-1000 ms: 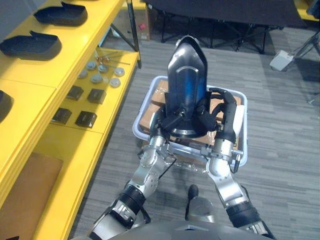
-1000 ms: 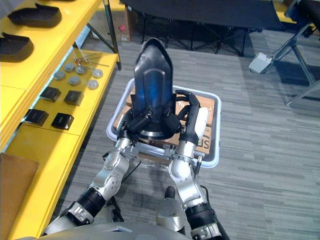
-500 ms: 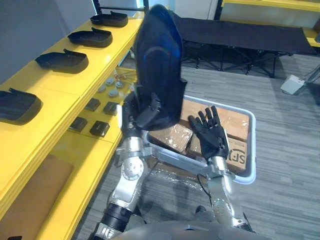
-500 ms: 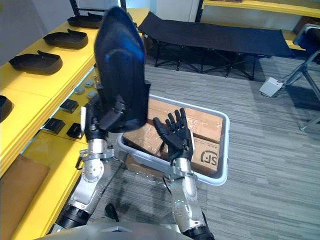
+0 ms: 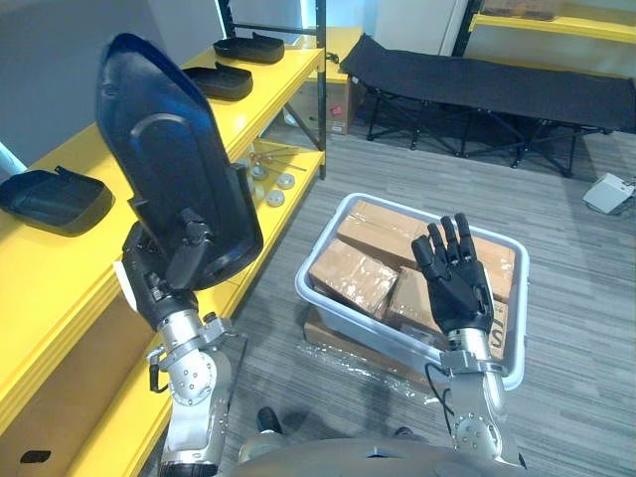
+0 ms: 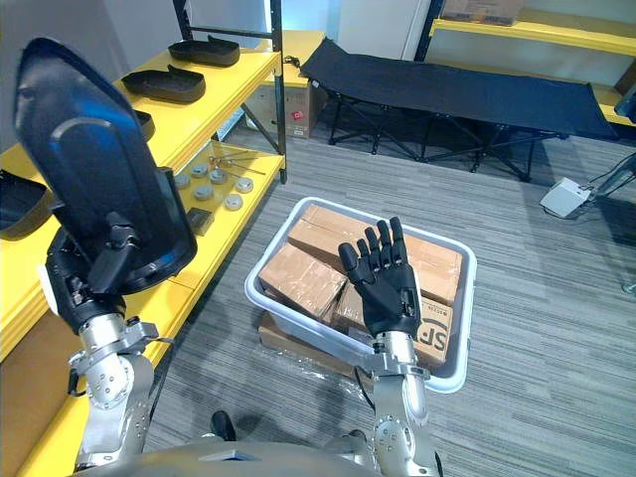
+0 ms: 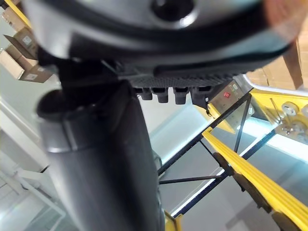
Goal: Walk over and take three plastic housings, then place them on the shelf
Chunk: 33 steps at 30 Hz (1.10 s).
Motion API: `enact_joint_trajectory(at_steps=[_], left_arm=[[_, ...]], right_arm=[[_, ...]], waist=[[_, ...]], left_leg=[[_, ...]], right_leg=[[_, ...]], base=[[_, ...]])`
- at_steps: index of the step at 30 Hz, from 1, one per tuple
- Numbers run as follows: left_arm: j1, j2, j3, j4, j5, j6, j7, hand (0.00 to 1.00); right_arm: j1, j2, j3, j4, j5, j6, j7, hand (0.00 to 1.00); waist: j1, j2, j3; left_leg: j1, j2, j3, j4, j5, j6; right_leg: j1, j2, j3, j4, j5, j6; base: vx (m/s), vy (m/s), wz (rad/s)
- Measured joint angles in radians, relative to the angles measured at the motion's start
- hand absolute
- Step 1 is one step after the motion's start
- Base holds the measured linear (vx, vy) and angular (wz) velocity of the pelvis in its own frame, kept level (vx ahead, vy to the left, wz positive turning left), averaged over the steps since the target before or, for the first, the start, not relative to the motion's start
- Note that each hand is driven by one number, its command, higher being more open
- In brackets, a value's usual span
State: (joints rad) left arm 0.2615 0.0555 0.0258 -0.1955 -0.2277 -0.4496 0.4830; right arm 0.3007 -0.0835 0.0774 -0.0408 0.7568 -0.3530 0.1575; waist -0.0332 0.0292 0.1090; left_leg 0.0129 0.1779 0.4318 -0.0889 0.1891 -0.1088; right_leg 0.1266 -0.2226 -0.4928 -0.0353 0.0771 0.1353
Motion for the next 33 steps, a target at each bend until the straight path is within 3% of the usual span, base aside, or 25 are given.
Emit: enact_joint_trajectory(at_steps=[6, 11, 14, 16, 22, 26, 29, 33], left_arm=[[0.062, -0.001, 0.076, -0.103, -0.009, 0.0, -0.006, 0.0], [0.109, -0.03, 0.121, -0.161, -0.008, 0.007, -0.031, 0.0], [0.13, -0.047, 0.15, -0.167, -0.01, 0.018, -0.083, 0.0], [0.171, -0.054, 0.176, -0.169, -0.043, 0.019, -0.124, 0.0], [0.267, -0.089, 0.227, -0.169, -0.163, 0.024, -0.193, 0.0], [0.295, -0.088, 0.193, -0.169, -0.164, 0.043, -0.225, 0.0], [0.28, -0.087, 0.13, -0.167, -0.164, 0.06, -0.282, 0.0], [0.271, -0.086, 0.084, -0.166, -0.165, 0.062, -0.331, 0.0]], right_arm=[[-0.001, -0.001, 0.012, 0.001, -0.077, 0.033, -0.02, 1.0], [-0.076, -0.029, 0.12, 0.053, -0.163, 0.065, -0.023, 1.0], [-0.187, -0.04, 0.192, 0.127, -0.211, 0.084, -0.048, 1.0], [-0.261, -0.039, 0.236, 0.165, -0.244, 0.087, -0.073, 1.0], [-0.349, -0.036, 0.27, 0.165, -0.278, 0.096, -0.135, 1.0], [-0.338, -0.036, 0.285, 0.165, -0.26, 0.133, -0.141, 1.0], [-0.292, -0.044, 0.288, 0.166, -0.286, 0.158, -0.141, 1.0], [-0.268, -0.071, 0.306, 0.168, -0.366, 0.161, -0.116, 1.0]], waist=[[0.005, 0.002, -0.001], [0.042, 0.009, -0.012], [0.092, 0.012, -0.014], [0.151, 0.013, -0.014], [0.206, 0.01, -0.016], [0.198, 0.014, -0.016], [0.164, 0.02, -0.012], [0.166, 0.028, -0.005]], left_leg=[[-0.003, -0.005, -0.027, 0.0, 0.001, 0.0], [-0.049, -0.016, -0.117, 0.0, 0.016, 0.007], [-0.072, -0.026, -0.185, 0.0, 0.031, 0.008], [-0.078, -0.038, -0.227, 0.0, 0.035, 0.012], [-0.097, -0.06, -0.293, 0.002, 0.037, 0.016], [-0.122, -0.057, -0.289, 0.015, 0.041, 0.03], [-0.168, -0.022, -0.132, 0.054, 0.046, 0.087], [-0.166, -0.029, -0.109, 0.049, 0.055, 0.099]], right_leg=[[0.016, 0.0, -0.026, -0.005, -0.003, -0.002], [0.037, 0.004, -0.116, -0.005, -0.013, 0.001], [0.063, 0.008, -0.186, 0.001, -0.026, 0.005], [0.085, 0.004, -0.227, 0.016, -0.043, 0.013], [0.102, -0.006, -0.282, 0.054, -0.074, 0.022], [0.106, -0.002, -0.303, 0.062, -0.08, 0.023], [0.113, -0.004, -0.381, 0.085, -0.093, 0.03], [0.12, -0.024, -0.404, 0.119, -0.119, 0.045]], base=[[0.0, 0.009, 0.11], [-0.01, 0.005, 0.49], [-0.02, -0.002, 0.69], [-0.01, 0.016, 0.63], [-0.02, 0.025, 0.36], [-0.05, 0.028, 0.21], [-0.07, 0.033, 0.69], [-0.05, 0.05, 0.29]])
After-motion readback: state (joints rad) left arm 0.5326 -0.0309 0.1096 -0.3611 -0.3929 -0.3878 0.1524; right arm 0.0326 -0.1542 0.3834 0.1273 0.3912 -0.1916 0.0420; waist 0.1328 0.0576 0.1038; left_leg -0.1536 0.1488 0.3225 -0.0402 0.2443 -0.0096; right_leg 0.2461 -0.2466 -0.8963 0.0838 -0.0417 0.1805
